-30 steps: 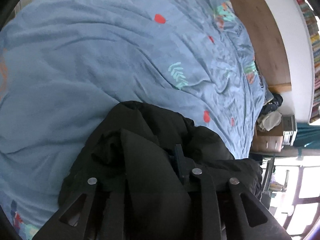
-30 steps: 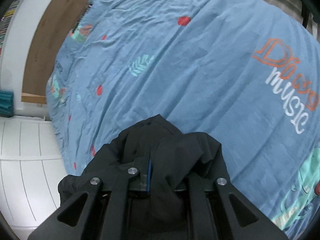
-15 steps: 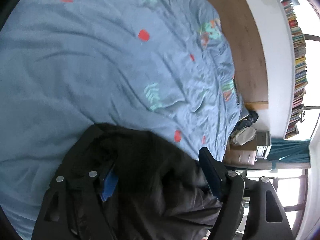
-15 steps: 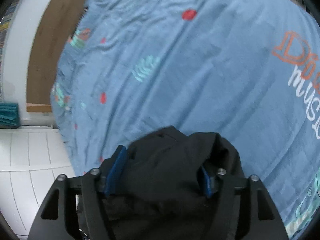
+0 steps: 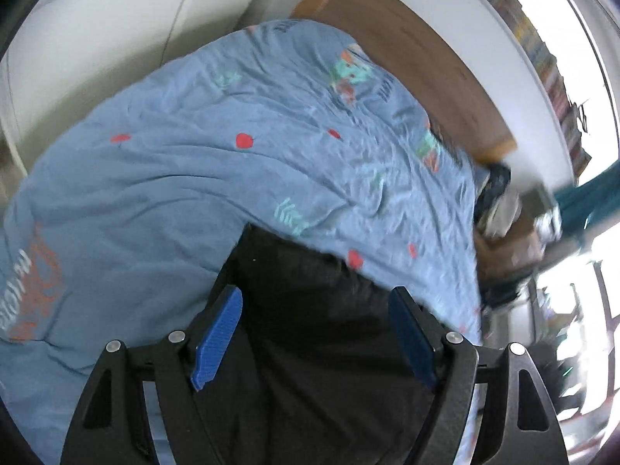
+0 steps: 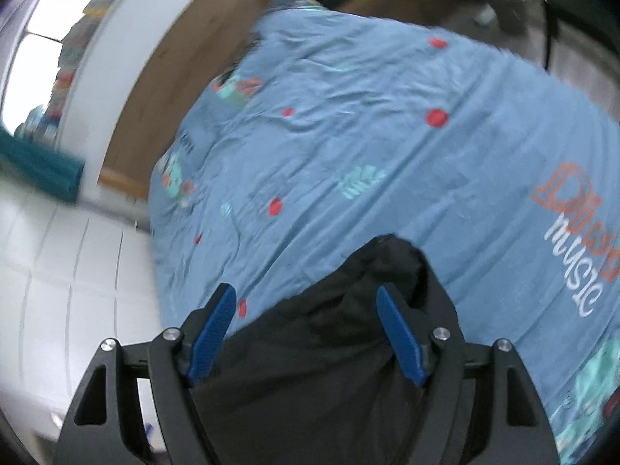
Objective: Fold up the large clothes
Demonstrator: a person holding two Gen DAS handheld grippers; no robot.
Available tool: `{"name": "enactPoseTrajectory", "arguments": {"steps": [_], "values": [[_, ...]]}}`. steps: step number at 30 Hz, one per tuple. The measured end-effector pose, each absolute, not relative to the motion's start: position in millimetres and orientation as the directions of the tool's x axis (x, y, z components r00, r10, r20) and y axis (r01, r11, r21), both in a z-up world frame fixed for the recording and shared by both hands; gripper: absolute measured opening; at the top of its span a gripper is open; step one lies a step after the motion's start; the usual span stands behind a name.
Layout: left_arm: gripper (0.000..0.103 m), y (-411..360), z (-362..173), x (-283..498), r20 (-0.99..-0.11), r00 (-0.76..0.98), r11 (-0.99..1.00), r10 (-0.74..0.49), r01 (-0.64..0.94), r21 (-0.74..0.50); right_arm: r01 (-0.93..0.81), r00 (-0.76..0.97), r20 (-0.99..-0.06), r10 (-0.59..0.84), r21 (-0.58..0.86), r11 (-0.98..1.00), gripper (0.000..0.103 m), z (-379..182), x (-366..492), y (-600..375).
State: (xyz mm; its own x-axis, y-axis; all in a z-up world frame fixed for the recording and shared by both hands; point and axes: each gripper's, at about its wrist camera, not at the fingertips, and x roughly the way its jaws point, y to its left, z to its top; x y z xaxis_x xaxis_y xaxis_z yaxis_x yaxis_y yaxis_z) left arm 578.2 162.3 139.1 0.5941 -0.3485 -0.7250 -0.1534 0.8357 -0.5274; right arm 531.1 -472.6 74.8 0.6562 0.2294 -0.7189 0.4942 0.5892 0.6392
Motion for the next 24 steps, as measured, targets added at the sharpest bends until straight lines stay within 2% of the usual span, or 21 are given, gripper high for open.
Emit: {"name": "enactPoseTrajectory", "arguments": {"steps": [8, 17, 20, 24], "values": [[0.077, 78.3, 104.0, 519.8, -0.774, 0.558, 0.934, -0.298, 0.001, -0.358, 0.303, 0.634, -0.749, 0.194, 0.471, 0.829, 0.074, 97.9, 489.4, -355.4], [0.077, 19.7, 67.1, 494.3, -0.775, 0.56, 0.952, -0.292, 0.087, -0.295, 0.109, 0.611, -0.762, 0.213, 0.348, 0.931, 0.074, 70.0, 449.4, -252.5], [0.077, 12.0, 57.2, 494.4, -0.776, 0.557, 0.949, -0.297, 0.085, -0.302, 0.08, 0.601, -0.772, 0.209, 0.317, 0.945, 0.074, 58.2, 444.3, -234.7], [0.077, -6.3, 42.5, 504.8, -0.787, 0.556, 0.963, -0.265, 0.118, -0.241, 0.053, 0.58, -0.792, 0.189, 0.269, 0.962, 0.074, 36.4, 447.2, -218.6]]}}
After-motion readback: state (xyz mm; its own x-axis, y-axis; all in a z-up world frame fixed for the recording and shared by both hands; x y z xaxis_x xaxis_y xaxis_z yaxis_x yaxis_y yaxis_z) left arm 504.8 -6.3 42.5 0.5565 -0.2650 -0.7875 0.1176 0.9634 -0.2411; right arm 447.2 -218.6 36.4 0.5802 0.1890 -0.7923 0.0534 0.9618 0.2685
